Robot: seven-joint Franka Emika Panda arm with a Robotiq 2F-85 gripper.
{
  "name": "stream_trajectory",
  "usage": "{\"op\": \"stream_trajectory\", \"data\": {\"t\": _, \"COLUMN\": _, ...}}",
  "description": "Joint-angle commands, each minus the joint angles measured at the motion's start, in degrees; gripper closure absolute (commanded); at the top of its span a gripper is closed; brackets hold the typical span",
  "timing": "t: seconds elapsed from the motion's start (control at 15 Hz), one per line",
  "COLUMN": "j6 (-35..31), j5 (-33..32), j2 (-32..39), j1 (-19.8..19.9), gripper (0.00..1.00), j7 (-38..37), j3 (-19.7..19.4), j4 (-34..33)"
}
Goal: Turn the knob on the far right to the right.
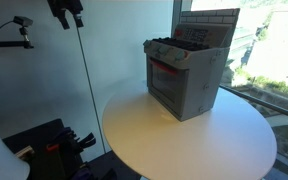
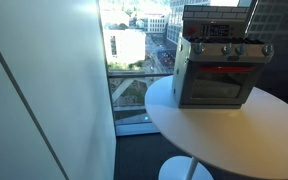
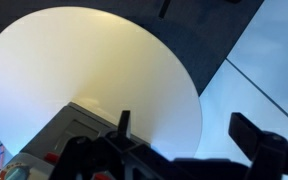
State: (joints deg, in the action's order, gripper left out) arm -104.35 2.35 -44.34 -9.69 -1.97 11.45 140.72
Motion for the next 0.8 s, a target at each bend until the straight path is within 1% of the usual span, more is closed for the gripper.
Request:
{"op": "stream_trajectory", "data": {"t": 0.0, "j6": -0.78, "j5": -2.15, "j2": 2.43, "j1": 1.56, "gripper": 0.0, "j7": -0.35, "j3": -0.78, "j4": -3.58}}
{"op": "stream_trajectory", "data": {"t": 0.4, "j6": -3.7, "j5": -5.3, "j2": 5.33, "j1": 5.79, "gripper": 0.0, "j7": -1.39, "j3": -2.93, "j4": -8.31}}
{"op": "stream_trajectory", "data": {"t": 0.73, "j6": -8.66, "j5": -8.06, "j2": 8.56, "j1": 9.55, "gripper": 0.0, "j7": -2.67, "j3": -4.5, "j4": -11.51}}
